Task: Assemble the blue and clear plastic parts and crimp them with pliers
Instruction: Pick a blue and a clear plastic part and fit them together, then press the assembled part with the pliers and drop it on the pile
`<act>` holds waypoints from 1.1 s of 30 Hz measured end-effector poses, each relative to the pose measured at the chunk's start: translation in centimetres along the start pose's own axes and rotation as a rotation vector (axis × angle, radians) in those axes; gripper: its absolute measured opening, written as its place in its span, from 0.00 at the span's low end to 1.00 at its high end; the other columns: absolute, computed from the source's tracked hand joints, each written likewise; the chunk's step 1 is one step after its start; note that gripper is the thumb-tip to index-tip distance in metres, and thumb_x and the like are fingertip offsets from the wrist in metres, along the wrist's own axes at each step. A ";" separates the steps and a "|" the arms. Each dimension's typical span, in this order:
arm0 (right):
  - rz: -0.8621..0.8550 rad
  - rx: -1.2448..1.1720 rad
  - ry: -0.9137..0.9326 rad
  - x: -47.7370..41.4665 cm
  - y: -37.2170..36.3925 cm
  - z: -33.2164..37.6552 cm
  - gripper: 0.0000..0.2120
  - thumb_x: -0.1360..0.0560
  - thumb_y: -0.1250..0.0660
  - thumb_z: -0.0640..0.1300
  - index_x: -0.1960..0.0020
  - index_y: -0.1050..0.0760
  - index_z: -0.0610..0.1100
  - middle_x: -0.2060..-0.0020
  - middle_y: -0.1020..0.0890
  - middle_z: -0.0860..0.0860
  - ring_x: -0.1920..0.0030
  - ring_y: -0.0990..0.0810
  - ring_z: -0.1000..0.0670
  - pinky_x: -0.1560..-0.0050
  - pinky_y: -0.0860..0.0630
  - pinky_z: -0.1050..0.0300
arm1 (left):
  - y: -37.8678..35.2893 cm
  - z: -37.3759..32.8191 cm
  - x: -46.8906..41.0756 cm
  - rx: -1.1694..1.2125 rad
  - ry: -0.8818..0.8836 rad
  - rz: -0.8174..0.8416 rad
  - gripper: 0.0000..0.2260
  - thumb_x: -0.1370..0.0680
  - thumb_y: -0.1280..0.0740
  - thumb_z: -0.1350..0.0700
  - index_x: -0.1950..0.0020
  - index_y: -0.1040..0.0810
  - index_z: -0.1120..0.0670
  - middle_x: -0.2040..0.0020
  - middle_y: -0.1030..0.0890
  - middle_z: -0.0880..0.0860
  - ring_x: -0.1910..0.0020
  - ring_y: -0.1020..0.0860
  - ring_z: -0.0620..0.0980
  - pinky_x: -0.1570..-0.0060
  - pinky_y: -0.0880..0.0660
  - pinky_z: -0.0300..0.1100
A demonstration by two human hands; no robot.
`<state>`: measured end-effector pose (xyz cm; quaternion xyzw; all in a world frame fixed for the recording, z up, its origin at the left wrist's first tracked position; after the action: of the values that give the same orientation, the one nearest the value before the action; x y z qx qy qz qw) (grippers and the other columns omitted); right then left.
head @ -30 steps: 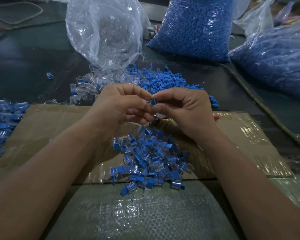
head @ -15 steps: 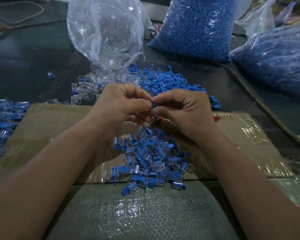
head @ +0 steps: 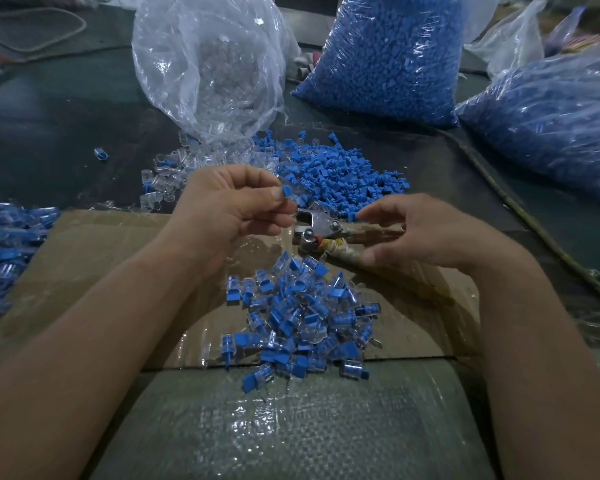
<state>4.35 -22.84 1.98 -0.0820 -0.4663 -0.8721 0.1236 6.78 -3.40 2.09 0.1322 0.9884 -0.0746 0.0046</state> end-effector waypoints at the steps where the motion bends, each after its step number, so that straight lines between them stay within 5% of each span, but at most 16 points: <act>1: 0.059 0.057 -0.017 0.0 -0.5 -0.1 0.31 0.48 0.28 0.62 0.46 0.30 0.59 0.52 0.28 0.65 0.51 0.30 0.63 0.57 0.36 0.67 | 0.1 0.0 0.0 0.005 0.000 -0.004 0.05 0.35 0.33 0.62 0.61 0.25 0.60 0.69 0.18 0.55 0.71 0.19 0.48 0.72 0.24 0.34; 5: 0.063 0.218 -0.061 -0.2 -0.9 -0.3 0.38 0.43 0.23 0.56 0.36 0.33 0.55 0.54 0.35 0.64 0.53 0.34 0.59 0.52 0.36 0.59 | 0.0 0.1 0.0 0.024 0.004 -0.006 0.06 0.36 0.34 0.62 0.61 0.25 0.60 0.70 0.18 0.54 0.71 0.19 0.47 0.71 0.23 0.34; 15: -0.126 0.412 -0.006 -0.6 -0.4 1.7 0.10 0.33 0.30 0.44 0.52 0.24 0.51 0.63 0.27 0.57 0.61 0.28 0.54 0.63 0.32 0.58 | 0.4 0.1 -0.2 0.027 0.002 -0.039 0.05 0.26 0.37 0.68 0.59 0.27 0.60 0.69 0.18 0.53 0.70 0.19 0.47 0.70 0.23 0.34; 20: -0.238 0.465 -0.003 -0.8 -0.4 2.1 0.08 0.32 0.36 0.37 0.57 0.26 0.48 0.62 0.27 0.51 0.59 0.28 0.49 0.62 0.32 0.56 | 0.5 0.1 -0.3 0.041 -0.010 -0.064 0.06 0.26 0.38 0.68 0.60 0.27 0.59 0.69 0.18 0.53 0.70 0.19 0.47 0.70 0.23 0.34; 25: -0.431 0.403 0.070 -0.3 1.2 2.4 0.05 0.29 0.36 0.40 0.56 0.29 0.49 0.64 0.34 0.55 0.63 0.35 0.52 0.69 0.41 0.59 | 0.7 0.2 -0.3 0.063 -0.022 -0.098 0.06 0.25 0.38 0.68 0.60 0.26 0.59 0.69 0.18 0.53 0.70 0.19 0.47 0.70 0.23 0.34; 29: -0.596 0.420 0.170 0.6 1.7 3.9 0.06 0.27 0.35 0.46 0.57 0.33 0.50 0.62 0.32 0.55 0.57 0.37 0.52 0.60 0.47 0.59 | 0.7 0.2 -0.3 0.062 -0.036 -0.102 0.06 0.26 0.37 0.68 0.59 0.26 0.59 0.69 0.17 0.53 0.69 0.19 0.48 0.70 0.23 0.34; 33: -0.567 0.246 0.172 0.6 1.1 4.1 0.08 0.26 0.35 0.48 0.55 0.36 0.51 0.65 0.30 0.56 0.65 0.33 0.52 0.64 0.42 0.56 | 0.6 0.1 -0.2 0.062 -0.054 -0.101 0.05 0.26 0.37 0.68 0.59 0.26 0.59 0.68 0.17 0.53 0.68 0.18 0.48 0.69 0.23 0.35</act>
<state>4.19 -20.09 5.22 0.1407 -0.5604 -0.8126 -0.0767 7.16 -2.89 1.89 0.0802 0.9905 -0.1090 0.0233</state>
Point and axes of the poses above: each hand's wrist, its own x-axis away from the middle knuckle, its own y-axis out of the back of the hand, z = x × y, the point moved 8 cm from there along -x, towards the middle knuckle
